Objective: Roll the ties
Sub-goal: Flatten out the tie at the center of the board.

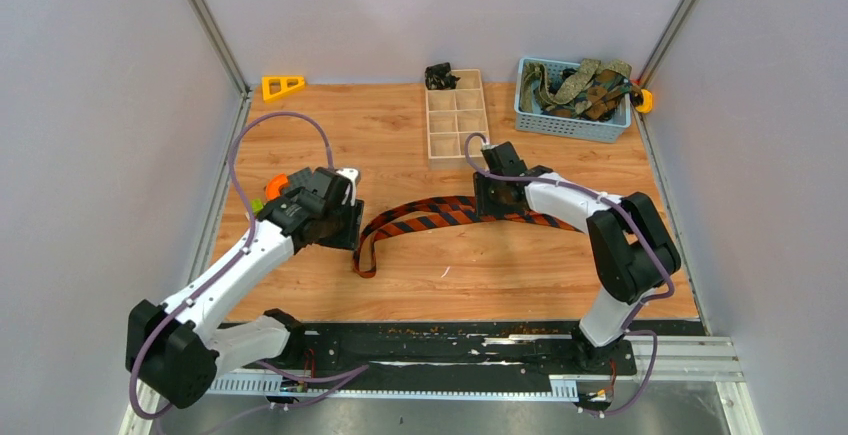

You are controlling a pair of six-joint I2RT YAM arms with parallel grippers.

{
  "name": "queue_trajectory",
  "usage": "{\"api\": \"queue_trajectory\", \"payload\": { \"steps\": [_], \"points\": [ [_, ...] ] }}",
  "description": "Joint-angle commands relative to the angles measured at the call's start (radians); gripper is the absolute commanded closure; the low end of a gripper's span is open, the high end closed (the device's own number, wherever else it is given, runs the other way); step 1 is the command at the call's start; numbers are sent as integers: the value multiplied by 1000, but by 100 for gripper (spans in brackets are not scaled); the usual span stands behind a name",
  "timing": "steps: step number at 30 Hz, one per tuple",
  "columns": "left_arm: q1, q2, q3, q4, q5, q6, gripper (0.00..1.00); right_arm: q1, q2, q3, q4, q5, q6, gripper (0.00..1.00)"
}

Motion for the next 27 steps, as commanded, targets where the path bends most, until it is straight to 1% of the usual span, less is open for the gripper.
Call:
{"api": "queue_trajectory", "payload": {
  "steps": [1, 3, 5, 8, 14, 21, 27],
  "points": [
    [16, -63, 28, 53, 24, -5, 46, 67, -5, 79, 3, -64, -57, 60],
    [16, -50, 22, 108, 95, -11, 47, 92, 4, 100, 13, -107, -59, 60],
    [16, -11, 22, 152, 129, -18, 49, 112, 22, 124, 29, -144, -49, 60],
    [16, 65, 22, 204, 137, -13, 51, 149, 66, 187, 26, -175, -47, 60],
    [16, 214, 51, 306, 142, 0, 52, 189, 168, 312, 27, -210, -43, 61],
    [24, 402, 167, 330, 143, 37, 54, 190, 325, 477, -40, -201, -50, 62],
    [62, 534, 250, 329, 145, 75, 56, 176, 400, 559, -71, -199, -62, 62]
  ]
}}
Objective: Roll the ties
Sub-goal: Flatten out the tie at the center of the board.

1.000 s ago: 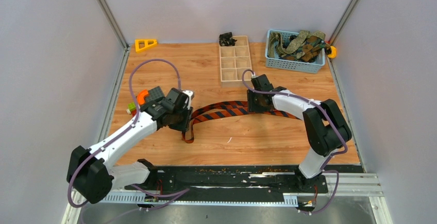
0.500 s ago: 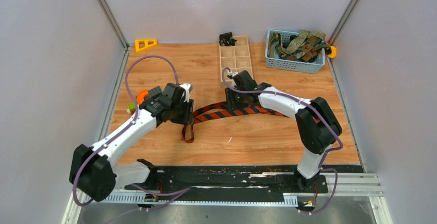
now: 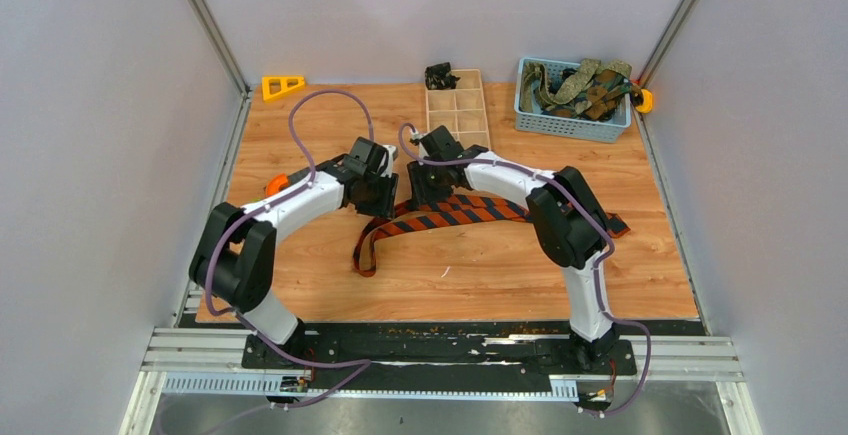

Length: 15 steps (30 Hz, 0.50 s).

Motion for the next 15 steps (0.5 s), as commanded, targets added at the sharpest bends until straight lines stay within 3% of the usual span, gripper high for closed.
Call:
{"api": "queue_trajectory", "payload": {
  "steps": [1, 10, 15],
  "points": [
    [38, 78, 74, 29, 24, 52, 57, -14, 43, 84, -26, -6, -20, 62],
    [91, 232, 171, 2, 33, 65, 58, -38, 130, 156, -74, -50, -25, 62],
    [106, 276, 190, -19, 68, 70, 60, -39, 109, 99, -78, -67, -20, 62]
  ]
}}
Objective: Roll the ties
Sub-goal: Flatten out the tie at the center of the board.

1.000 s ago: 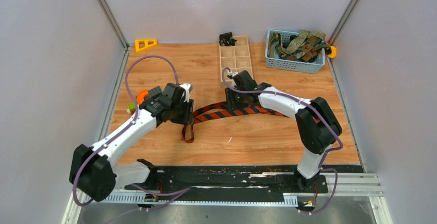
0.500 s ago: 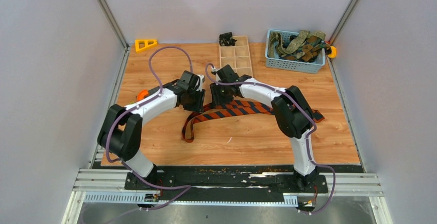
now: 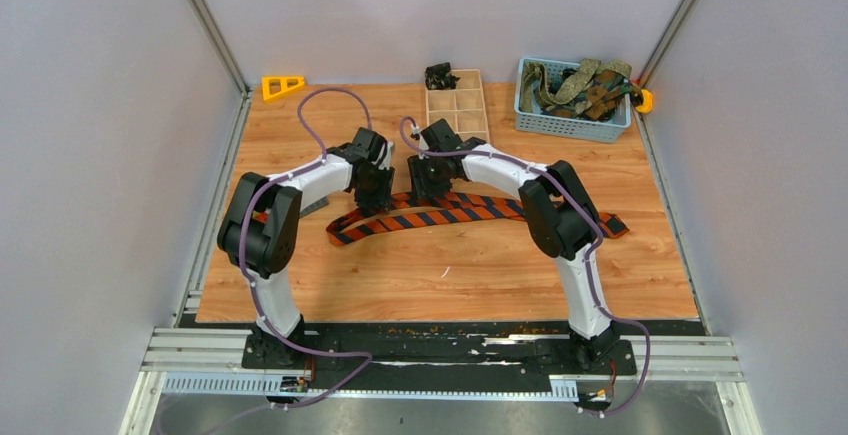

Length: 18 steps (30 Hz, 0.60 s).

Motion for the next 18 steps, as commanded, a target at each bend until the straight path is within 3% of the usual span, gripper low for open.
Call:
{"api": "queue_trajectory", "payload": {
  "steps": [1, 6, 14, 17, 18],
  "points": [
    [13, 15, 23, -6, 45, 23, 60, -2, -11, -48, -15, -19, -9, 62],
    [11, -36, -31, -14, 98, 6, 61, -3, -56, -147, 5, -47, 3, 62],
    [-4, -256, -148, -46, 106, -31, 57, 21, -160, -266, -18, -83, 16, 63],
    [-10, -342, -189, -57, 68, -52, 44, 37, -222, -310, -28, -86, 15, 63],
    [-10, -372, -202, -57, 45, -59, 32, 39, -245, -329, -25, -88, 17, 63]
  ]
}}
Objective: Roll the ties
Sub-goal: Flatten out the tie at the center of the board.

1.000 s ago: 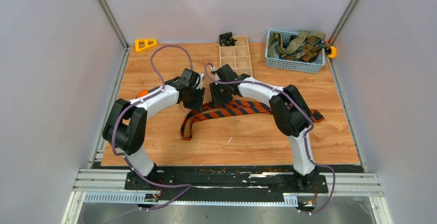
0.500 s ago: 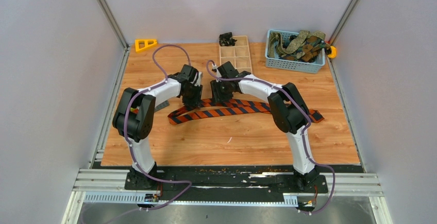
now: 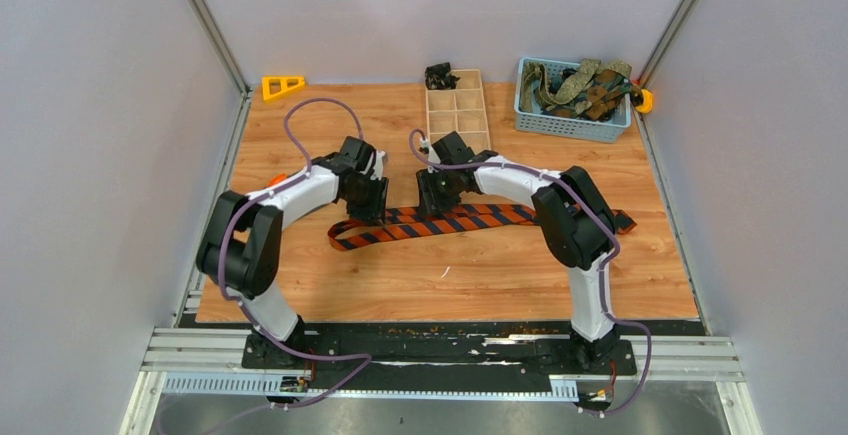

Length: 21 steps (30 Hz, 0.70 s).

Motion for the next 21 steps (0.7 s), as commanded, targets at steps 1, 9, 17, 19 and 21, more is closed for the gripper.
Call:
{"api": "queue_trajectory", "payload": {
  "steps": [1, 9, 17, 19, 21],
  "points": [
    [-9, -159, -41, -5, -68, -42, 13, 26, -107, -90, -80, -9, 4, 63],
    [-7, -374, -134, 66, -352, -113, 0, 27, -346, -204, -35, 61, -29, 63],
    [46, -451, -204, 104, -264, -182, 0, 27, -560, -405, 59, 160, -28, 64],
    [45, -491, -235, 124, -212, -189, 0, 27, -595, -463, 87, 143, -36, 64],
    [45, -513, -257, 122, -206, -189, 1, 27, -613, -494, 113, 109, -53, 63]
  ]
}}
